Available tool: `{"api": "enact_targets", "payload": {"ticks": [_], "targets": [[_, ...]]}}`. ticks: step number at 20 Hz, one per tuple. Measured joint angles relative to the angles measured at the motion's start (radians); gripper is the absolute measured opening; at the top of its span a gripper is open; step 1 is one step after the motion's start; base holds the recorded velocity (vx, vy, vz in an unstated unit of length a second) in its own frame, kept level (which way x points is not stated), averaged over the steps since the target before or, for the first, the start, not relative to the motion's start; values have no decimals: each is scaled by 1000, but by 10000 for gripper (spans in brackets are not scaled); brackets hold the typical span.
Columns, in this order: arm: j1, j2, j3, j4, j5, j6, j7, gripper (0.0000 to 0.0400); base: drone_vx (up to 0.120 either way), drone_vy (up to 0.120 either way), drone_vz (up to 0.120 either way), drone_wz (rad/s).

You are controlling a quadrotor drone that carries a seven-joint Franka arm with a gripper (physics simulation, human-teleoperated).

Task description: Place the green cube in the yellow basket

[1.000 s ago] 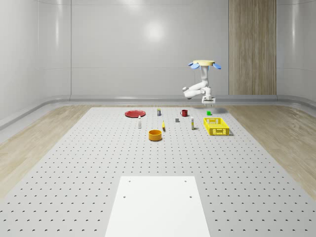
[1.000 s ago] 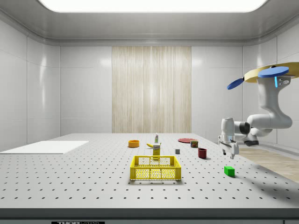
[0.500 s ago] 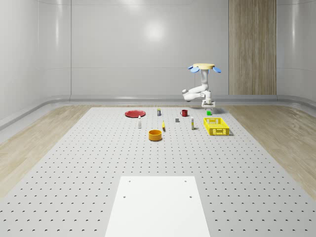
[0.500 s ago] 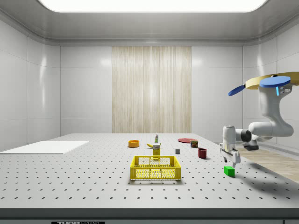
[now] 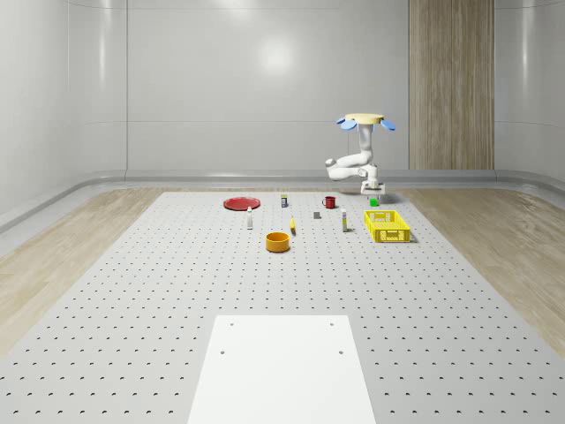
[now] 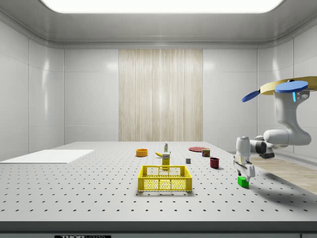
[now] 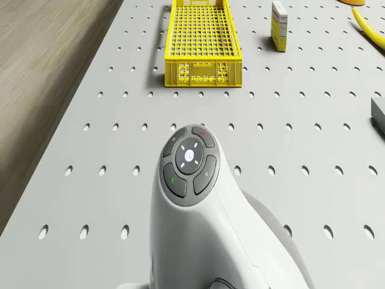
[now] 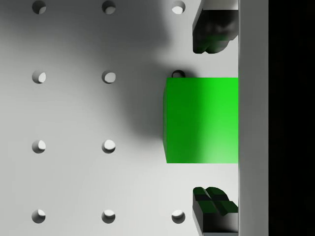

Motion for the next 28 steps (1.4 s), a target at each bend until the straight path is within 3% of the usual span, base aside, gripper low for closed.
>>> {"api": "enact_targets", "payload": {"ticks": [15,20,28], "targets": [[-53,-44,-51,51,-44,77,14,400,0,0,0,0],[-60,-56,-62,59,-52,96,17,297,0,0,0,0],[-68,-72,-64,63,-51,112,25,275,0,0,0,0]]}}
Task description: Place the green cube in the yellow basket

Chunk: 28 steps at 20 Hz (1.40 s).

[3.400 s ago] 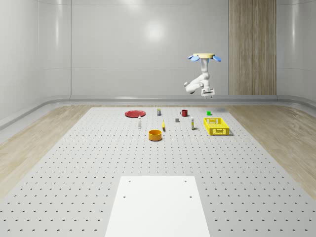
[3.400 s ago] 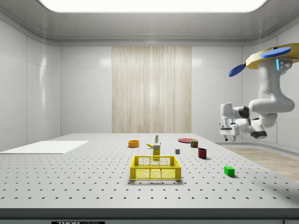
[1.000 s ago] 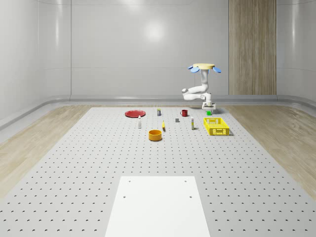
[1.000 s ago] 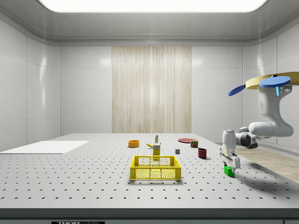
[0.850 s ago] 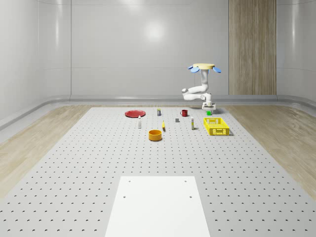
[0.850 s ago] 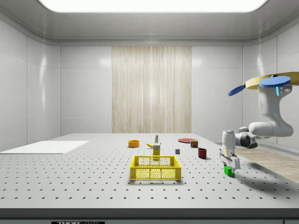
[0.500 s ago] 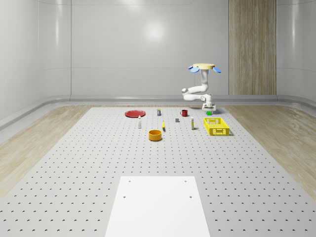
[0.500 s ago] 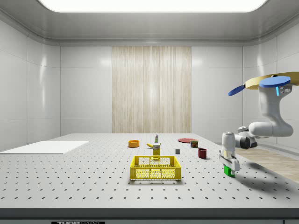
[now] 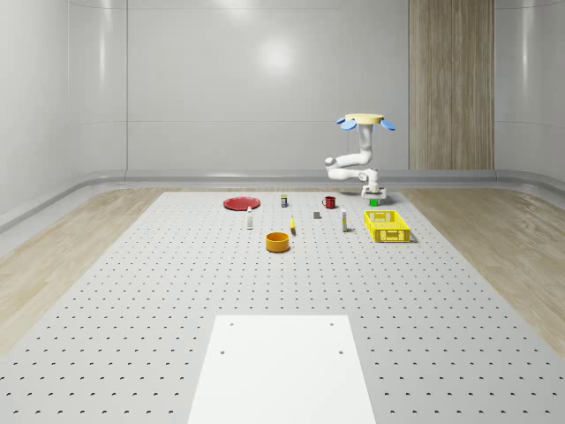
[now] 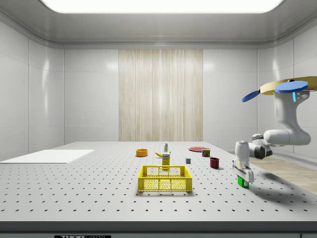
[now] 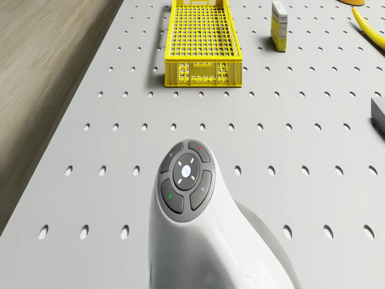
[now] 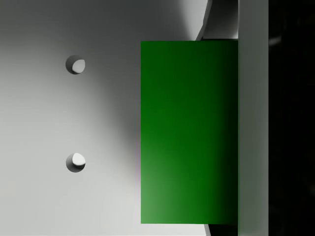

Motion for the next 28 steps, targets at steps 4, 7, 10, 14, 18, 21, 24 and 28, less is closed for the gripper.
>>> {"api": "enact_targets", "payload": {"ticks": [4,7,10,14,18,21,24,28], "targets": [[-3,-5,19,-5,20,-3,4,265,0,0,0,0],[-6,-7,54,-15,55,-15,10,256,0,0,27,0],[-5,-4,91,-23,90,-30,-14,250,40,0,120,0],[21,54,104,-33,89,-91,-85,250,120,0,120,0],[24,78,113,-37,90,-118,-102,250,120,0,120,0],[18,77,119,-38,96,-119,-95,250,120,0,120,0],[14,72,123,-38,101,-116,-87,250,120,0,120,0],[10,64,126,-37,106,-110,-79,250,120,0,40,0]]}}
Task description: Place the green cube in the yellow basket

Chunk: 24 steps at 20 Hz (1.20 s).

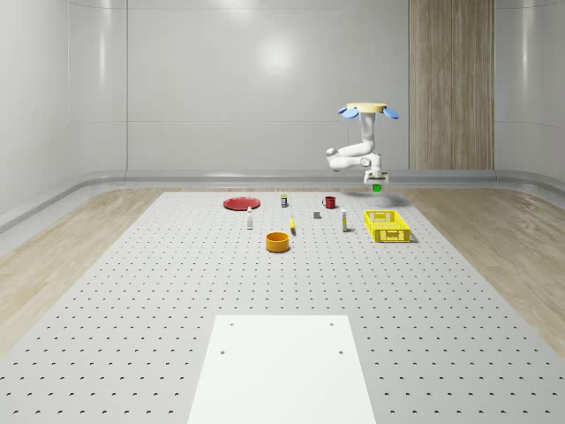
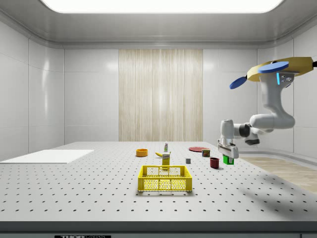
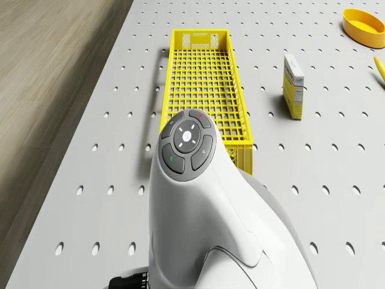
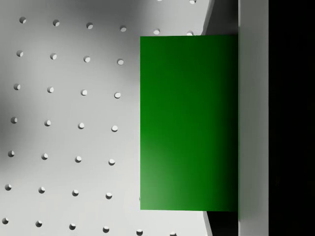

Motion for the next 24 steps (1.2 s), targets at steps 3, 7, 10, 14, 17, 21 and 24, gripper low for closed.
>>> {"api": "enact_targets", "payload": {"ticks": [3,7,10,14,17,21,24], "targets": [[-3,-6,2,0,3,5,4,250,120,0,93,0],[-6,-14,4,1,8,12,9,250,120,-80,0,0],[-8,-20,6,1,11,18,11,250,120,-120,0,0],[-10,-28,8,2,15,25,14,250,120,-20,0,0],[-12,-34,9,2,18,30,16,250,120,-80,0,0],[-15,-41,11,3,21,37,18,250,120,0,0,0],[-17,-47,12,3,24,42,20,250,120,0,0,0]]}}
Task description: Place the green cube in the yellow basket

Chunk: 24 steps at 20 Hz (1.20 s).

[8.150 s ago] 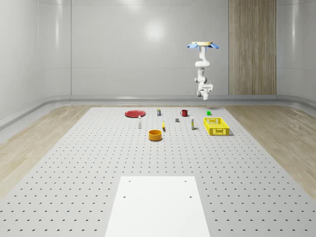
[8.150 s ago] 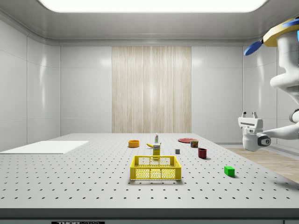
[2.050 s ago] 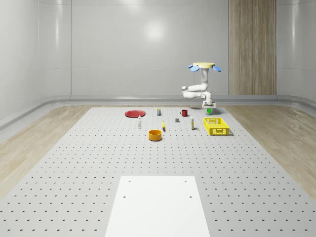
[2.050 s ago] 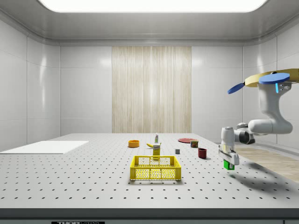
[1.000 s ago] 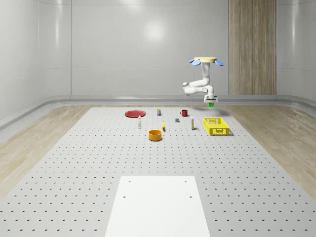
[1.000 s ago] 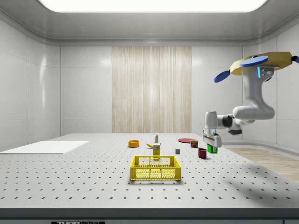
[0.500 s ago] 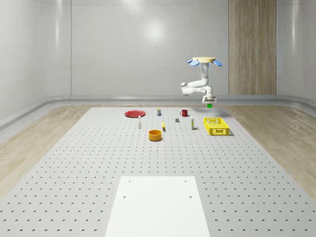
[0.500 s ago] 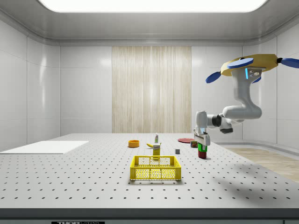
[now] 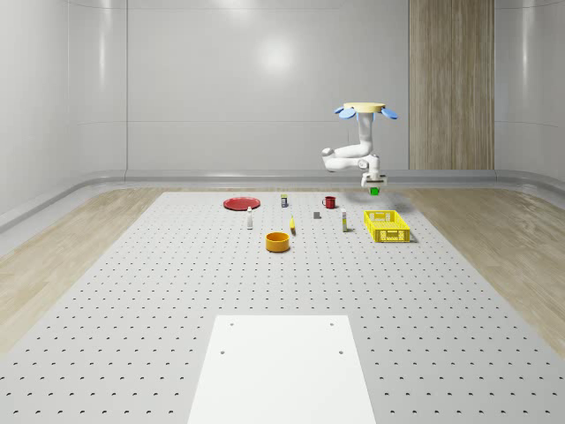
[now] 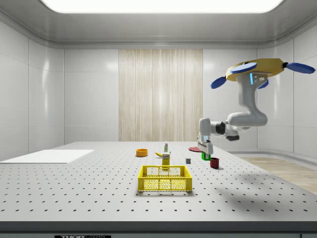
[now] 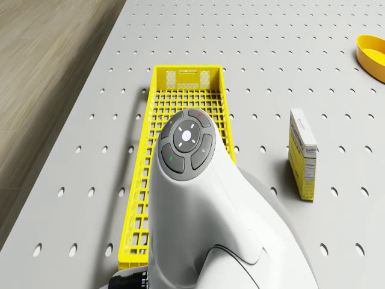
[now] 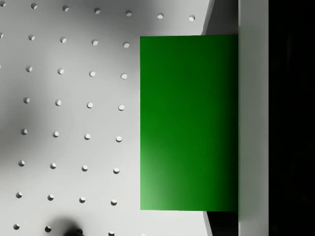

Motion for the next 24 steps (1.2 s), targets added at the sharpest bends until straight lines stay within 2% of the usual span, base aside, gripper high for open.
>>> {"api": "enact_targets", "payload": {"ticks": [24], "targets": [[-12,-40,8,3,19,37,11,250,120,0,0,0]]}}
